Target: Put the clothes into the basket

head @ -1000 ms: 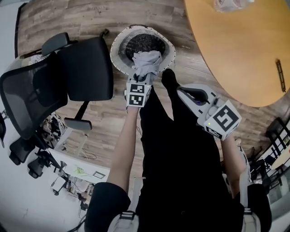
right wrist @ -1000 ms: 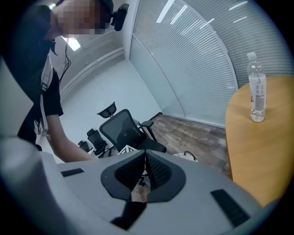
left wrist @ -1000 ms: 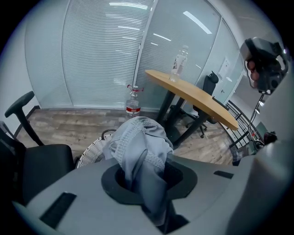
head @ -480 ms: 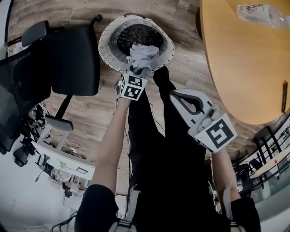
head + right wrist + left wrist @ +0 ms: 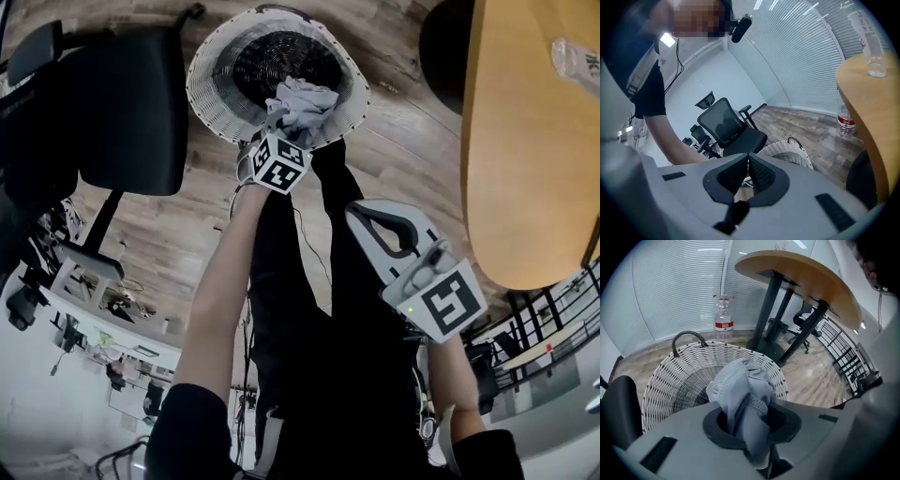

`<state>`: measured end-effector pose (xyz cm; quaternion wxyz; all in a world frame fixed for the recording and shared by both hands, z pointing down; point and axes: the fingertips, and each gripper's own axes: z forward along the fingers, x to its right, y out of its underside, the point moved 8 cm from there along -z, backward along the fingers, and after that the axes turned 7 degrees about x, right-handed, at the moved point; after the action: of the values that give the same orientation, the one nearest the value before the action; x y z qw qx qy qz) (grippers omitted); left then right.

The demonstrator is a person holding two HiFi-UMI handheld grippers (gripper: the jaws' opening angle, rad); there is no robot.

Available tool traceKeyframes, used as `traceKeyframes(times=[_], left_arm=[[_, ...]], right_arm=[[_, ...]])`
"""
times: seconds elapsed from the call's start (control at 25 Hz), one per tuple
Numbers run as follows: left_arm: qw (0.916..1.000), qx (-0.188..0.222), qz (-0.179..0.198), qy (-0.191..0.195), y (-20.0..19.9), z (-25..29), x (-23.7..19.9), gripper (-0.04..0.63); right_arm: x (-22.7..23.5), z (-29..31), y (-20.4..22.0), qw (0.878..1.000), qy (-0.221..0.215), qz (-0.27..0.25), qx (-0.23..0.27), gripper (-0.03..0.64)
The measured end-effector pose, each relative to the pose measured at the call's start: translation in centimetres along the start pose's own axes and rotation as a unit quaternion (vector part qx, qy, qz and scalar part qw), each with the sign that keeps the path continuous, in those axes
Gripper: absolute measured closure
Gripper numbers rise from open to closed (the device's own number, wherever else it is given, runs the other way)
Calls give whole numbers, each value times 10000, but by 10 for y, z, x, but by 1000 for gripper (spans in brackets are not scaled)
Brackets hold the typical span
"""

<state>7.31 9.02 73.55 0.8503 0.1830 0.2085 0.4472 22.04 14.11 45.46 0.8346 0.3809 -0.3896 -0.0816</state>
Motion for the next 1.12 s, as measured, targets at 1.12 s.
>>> traceKeyframes(times=[1.12], left_arm=[[9912, -807, 852, 606, 63, 175, -26, 528]], right_arm=[[49, 51, 98, 9952, 428, 856, -185, 600]])
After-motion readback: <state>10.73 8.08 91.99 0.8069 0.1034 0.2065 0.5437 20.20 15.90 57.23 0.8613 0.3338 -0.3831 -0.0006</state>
